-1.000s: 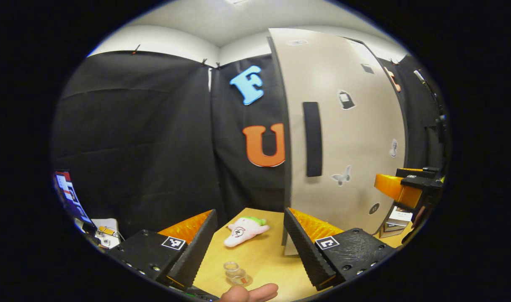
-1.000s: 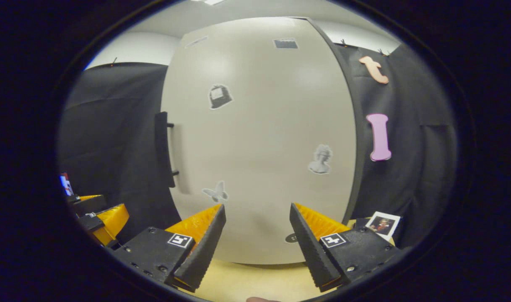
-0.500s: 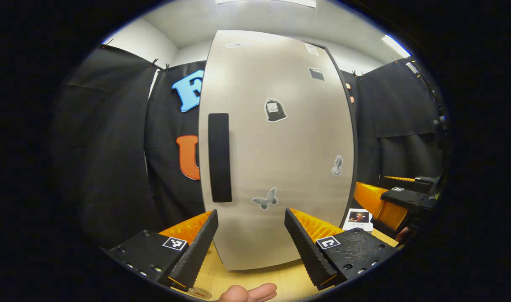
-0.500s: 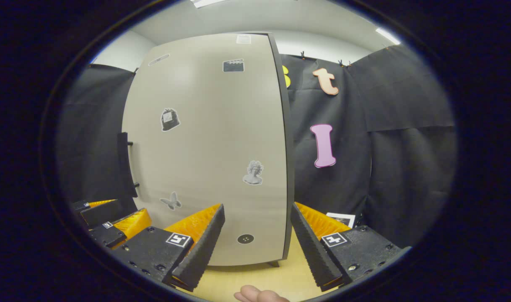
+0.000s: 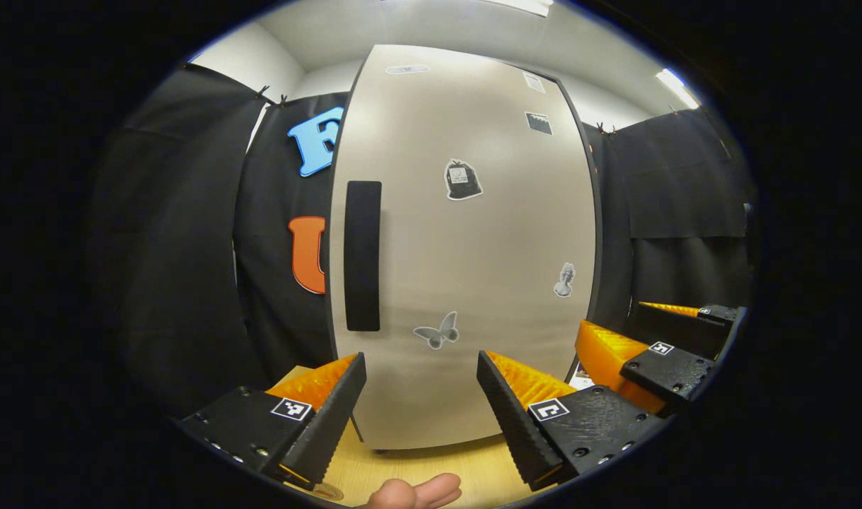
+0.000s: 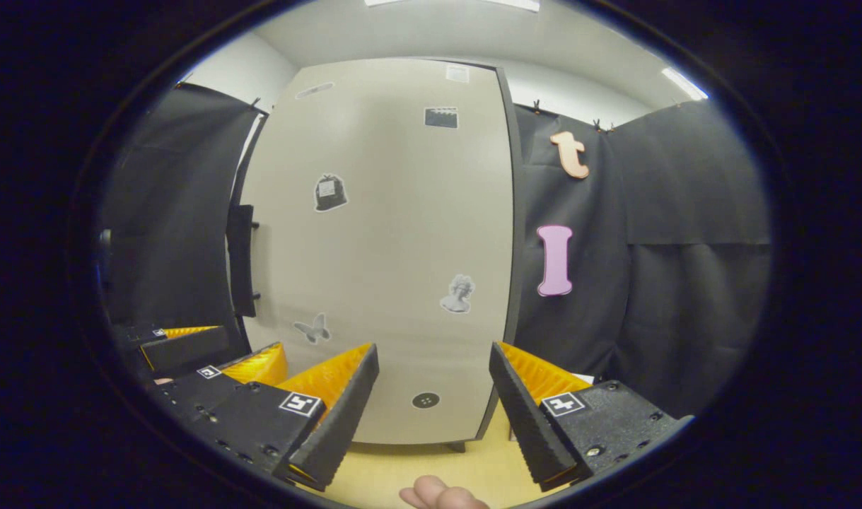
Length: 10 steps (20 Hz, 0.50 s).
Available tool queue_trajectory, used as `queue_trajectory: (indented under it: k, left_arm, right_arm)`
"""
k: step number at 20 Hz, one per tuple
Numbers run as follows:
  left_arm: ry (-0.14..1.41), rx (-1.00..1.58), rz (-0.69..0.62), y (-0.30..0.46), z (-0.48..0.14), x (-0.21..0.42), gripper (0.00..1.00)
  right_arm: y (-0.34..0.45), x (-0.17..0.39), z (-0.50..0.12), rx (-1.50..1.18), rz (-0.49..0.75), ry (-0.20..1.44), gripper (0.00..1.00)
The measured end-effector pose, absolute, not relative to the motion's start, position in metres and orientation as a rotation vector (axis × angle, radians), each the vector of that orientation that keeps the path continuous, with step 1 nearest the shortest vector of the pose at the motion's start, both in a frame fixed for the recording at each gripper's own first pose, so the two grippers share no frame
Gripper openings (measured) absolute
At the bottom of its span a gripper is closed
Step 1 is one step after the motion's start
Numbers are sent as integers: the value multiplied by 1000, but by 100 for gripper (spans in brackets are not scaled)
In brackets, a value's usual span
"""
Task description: Open the cabinet door with the right hand, grasp the bottle in the cabinet with the left hand and place it on the coaster, then close the cabinet door with the right hand.
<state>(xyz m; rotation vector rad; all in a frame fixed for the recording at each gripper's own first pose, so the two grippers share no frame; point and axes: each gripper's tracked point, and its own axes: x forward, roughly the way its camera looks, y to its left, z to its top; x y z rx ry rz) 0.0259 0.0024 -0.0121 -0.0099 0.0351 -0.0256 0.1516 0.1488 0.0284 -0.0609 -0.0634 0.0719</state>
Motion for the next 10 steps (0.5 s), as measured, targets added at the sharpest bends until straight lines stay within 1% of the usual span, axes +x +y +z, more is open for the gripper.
queue_trajectory:
  k: [7, 10]
  left_arm:
    - [-1, 8, 1, 9, -2, 16, 95]
    - [-5, -46, 3, 8, 0, 16, 95]
  right_arm:
    - [149, 134, 29, -45, 90, -74, 98]
    - [140, 127, 30, -45, 83, -85, 99]
